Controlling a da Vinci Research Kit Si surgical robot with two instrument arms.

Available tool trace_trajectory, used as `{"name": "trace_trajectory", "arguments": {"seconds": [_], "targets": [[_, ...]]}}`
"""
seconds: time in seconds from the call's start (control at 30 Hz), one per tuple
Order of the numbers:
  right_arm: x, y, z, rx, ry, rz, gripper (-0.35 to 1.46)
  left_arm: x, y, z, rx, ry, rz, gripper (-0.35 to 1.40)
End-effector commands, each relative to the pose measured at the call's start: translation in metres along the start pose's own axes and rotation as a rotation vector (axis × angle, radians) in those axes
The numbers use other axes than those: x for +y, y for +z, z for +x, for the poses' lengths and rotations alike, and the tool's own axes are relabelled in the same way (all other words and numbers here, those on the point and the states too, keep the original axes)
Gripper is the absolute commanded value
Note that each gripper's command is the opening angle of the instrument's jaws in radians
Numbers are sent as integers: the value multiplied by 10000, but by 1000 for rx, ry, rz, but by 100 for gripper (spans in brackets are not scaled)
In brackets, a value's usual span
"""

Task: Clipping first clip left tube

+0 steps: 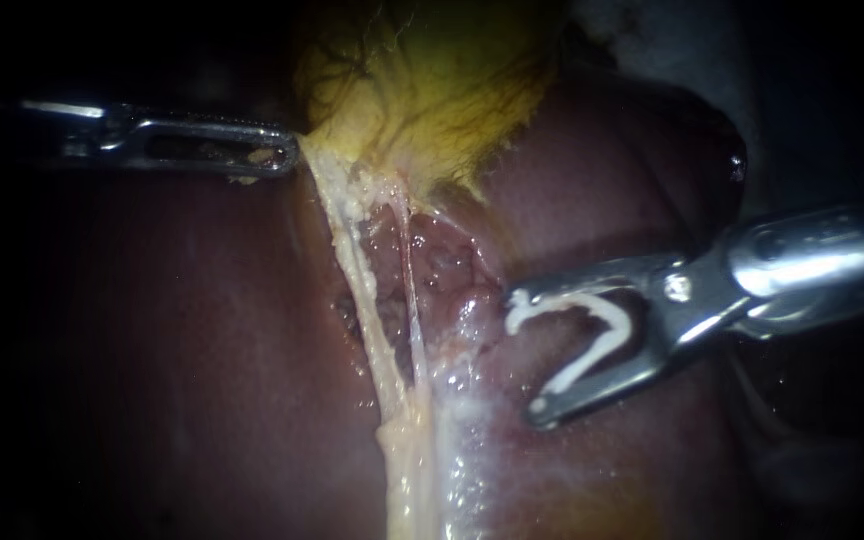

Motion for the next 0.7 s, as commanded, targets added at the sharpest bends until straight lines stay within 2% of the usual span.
{"name": "trace_trajectory", "arguments": {"seconds": [0.03, 0.2, 0.37, 0.7], "targets": [[1, 7, -1, 2, 6, 4, 60, 0, 0, 0, 0, 0, 0, -35], [6, 40, -6, 29, 41, 18, 60, -2, 1, 0, 0, 0, -1, -35], [13, 60, -15, 48, 73, 28, 60, -3, 1, 0, -1, -1, -2, -35], [30, 83, -46, 70, 114, 72, 59, -4, 1, -1, -1, -1, -2, -35]]}}
